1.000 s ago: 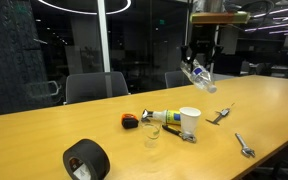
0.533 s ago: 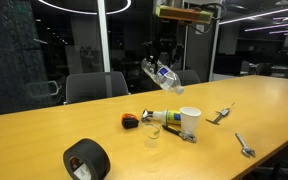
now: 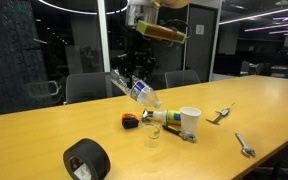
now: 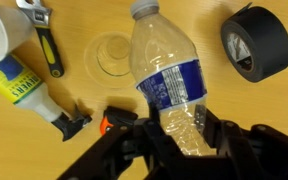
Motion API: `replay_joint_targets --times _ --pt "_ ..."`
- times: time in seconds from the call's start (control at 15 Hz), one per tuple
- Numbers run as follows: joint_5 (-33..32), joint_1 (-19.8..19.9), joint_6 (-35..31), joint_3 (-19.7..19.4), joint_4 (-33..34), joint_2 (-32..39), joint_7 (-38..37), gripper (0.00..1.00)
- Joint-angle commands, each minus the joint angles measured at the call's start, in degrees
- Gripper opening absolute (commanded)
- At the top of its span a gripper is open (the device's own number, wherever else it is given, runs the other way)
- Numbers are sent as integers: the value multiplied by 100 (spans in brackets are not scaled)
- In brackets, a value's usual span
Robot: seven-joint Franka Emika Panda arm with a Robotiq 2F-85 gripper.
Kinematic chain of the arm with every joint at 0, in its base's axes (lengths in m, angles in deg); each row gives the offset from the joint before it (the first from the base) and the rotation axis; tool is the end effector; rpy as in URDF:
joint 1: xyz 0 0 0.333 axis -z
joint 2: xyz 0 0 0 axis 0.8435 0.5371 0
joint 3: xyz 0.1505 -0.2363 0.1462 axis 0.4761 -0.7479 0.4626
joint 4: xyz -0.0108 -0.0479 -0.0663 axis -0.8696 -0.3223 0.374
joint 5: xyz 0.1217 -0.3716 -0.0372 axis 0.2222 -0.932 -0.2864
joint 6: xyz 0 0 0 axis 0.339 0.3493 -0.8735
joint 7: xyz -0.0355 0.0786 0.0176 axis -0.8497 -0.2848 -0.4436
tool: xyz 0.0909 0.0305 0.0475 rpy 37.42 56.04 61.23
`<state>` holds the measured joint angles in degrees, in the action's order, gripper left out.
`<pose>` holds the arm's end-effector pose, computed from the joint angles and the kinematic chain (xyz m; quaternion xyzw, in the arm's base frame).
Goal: Put the water bottle beside the tape
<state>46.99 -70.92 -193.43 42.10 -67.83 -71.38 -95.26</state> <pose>0.4488 0.2784 0.5291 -0.9896 -0.1250 -0.0602 0.0373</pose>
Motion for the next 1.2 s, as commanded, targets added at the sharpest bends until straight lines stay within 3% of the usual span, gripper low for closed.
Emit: replay_joint_targets --times 0.0,0.53,1.13 --pt "429 -257 -497 36 288 447 830 17" --pt "1259 -588 -1524 173 138 915 2763 17" --pt "1916 -591 -2008 370 -365 1266 3818 17"
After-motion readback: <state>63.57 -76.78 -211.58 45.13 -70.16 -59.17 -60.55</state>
